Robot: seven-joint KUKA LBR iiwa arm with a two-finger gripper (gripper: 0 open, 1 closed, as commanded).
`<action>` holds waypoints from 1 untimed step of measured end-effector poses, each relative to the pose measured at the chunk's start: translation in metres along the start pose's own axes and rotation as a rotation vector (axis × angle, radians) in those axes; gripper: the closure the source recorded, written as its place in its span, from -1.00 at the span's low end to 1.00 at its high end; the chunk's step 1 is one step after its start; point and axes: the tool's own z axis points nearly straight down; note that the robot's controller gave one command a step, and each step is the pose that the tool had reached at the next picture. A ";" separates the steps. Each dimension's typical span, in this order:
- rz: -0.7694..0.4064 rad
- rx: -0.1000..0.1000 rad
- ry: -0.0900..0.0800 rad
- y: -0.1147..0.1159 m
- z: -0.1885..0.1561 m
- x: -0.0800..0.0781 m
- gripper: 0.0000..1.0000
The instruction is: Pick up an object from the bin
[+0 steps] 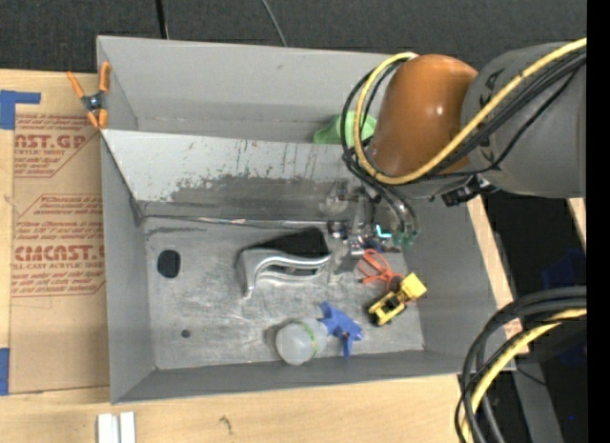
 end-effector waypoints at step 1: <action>0.000 0.000 -0.007 0.000 -0.004 -0.002 -1.00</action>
Offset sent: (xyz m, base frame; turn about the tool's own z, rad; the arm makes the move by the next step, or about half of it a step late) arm -0.0103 0.0193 -0.1012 0.0513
